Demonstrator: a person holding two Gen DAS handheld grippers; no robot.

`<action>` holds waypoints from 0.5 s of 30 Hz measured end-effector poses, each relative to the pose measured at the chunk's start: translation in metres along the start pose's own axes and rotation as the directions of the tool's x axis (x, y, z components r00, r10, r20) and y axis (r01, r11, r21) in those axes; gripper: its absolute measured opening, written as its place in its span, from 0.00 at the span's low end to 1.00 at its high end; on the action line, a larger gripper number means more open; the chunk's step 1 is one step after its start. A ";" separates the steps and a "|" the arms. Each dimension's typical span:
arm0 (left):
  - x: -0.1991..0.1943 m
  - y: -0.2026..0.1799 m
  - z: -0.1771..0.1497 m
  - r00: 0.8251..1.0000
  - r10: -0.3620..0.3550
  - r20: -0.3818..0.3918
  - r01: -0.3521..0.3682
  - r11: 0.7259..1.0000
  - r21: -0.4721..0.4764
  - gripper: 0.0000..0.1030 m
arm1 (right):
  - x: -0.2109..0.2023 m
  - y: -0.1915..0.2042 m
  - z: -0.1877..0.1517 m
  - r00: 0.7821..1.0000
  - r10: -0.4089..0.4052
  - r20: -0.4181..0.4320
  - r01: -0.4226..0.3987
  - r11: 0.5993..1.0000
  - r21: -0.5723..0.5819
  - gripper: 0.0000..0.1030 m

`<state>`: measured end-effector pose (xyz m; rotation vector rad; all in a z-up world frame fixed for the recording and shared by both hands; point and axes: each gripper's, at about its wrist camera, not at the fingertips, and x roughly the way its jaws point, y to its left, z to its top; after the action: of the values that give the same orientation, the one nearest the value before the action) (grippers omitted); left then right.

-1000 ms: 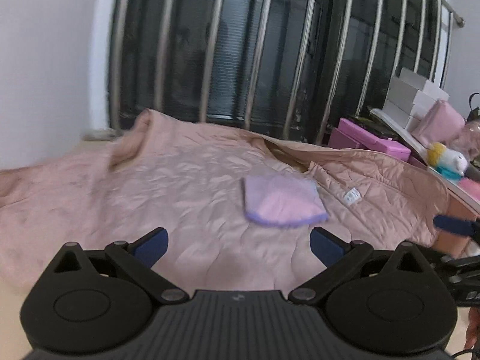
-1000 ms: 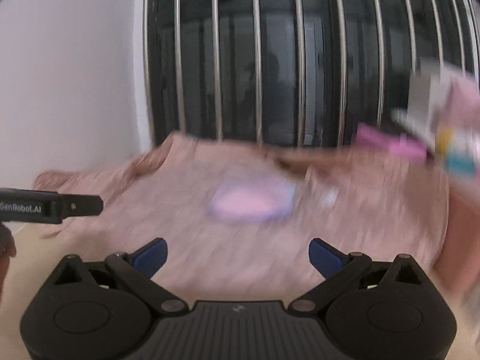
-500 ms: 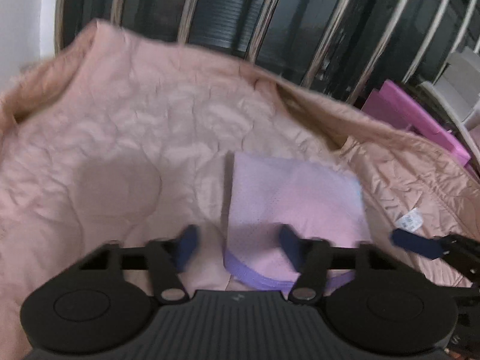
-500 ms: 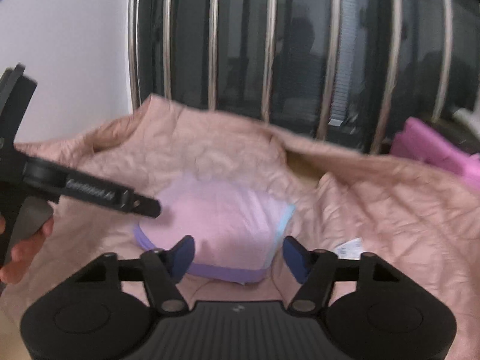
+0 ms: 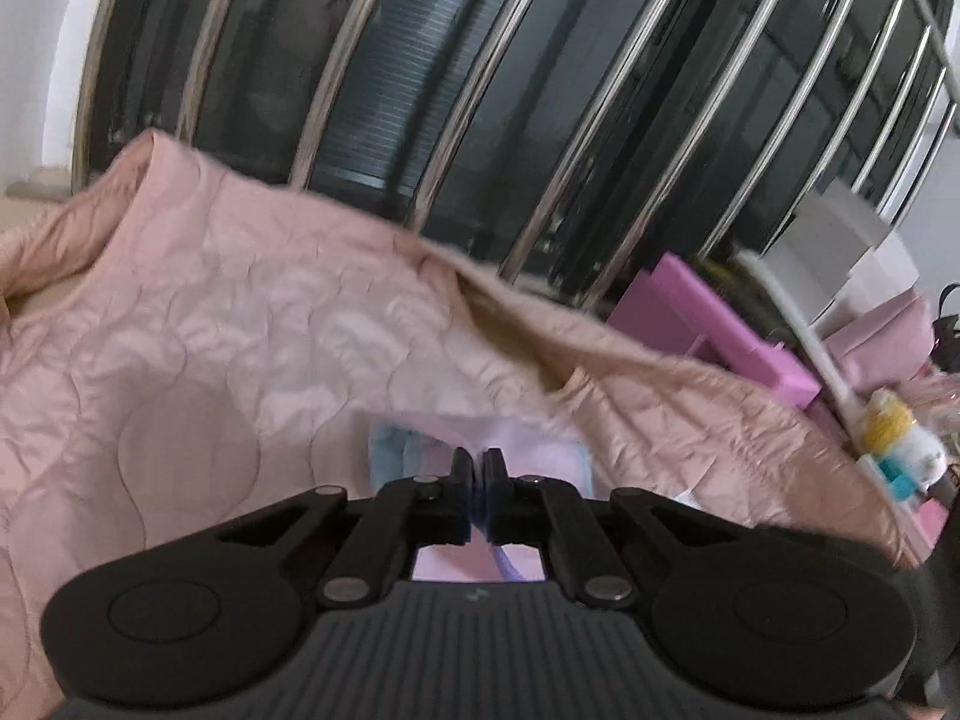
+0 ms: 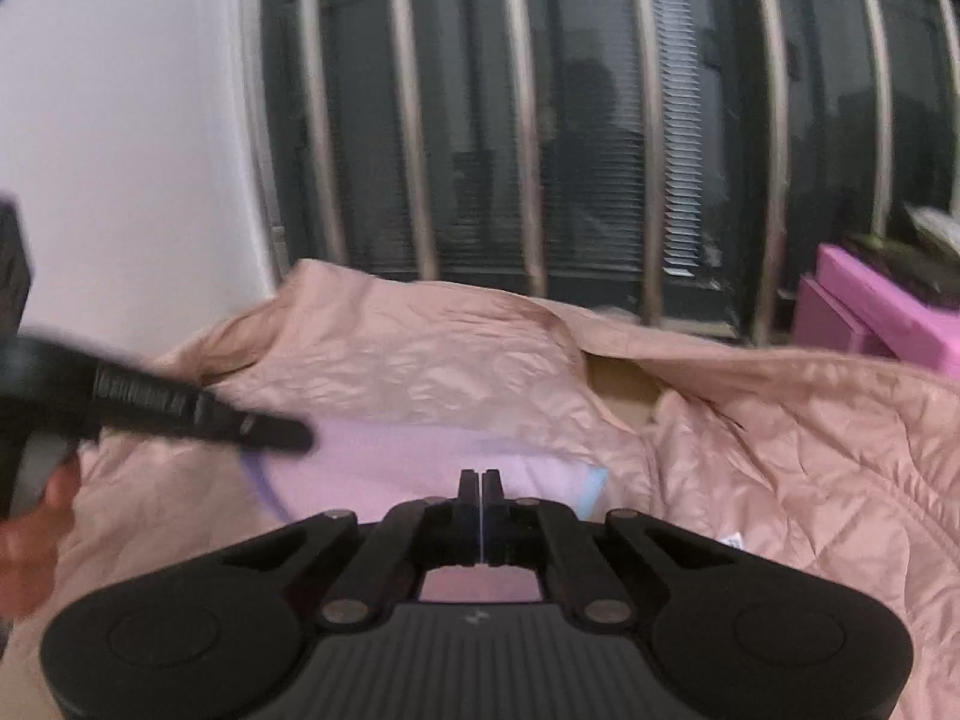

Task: Fold clothes
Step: 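Grasp the garment's purple-trimmed edge with the left gripper while the right gripper grasps another edge, then lift the garment high with both grippers, shaking it open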

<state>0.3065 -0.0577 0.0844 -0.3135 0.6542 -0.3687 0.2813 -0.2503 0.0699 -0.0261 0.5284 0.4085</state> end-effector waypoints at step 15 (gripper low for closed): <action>-0.026 -0.007 0.006 0.995 0.045 0.089 -0.042 0.999 -0.030 0.03 | 0.037 0.055 -0.023 0.972 -0.235 0.028 0.232 0.920 -0.317 0.55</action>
<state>0.2901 -0.0524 0.1056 -0.3400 0.5771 -0.3025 0.2779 -0.1889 0.0366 -0.4008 0.4589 0.2556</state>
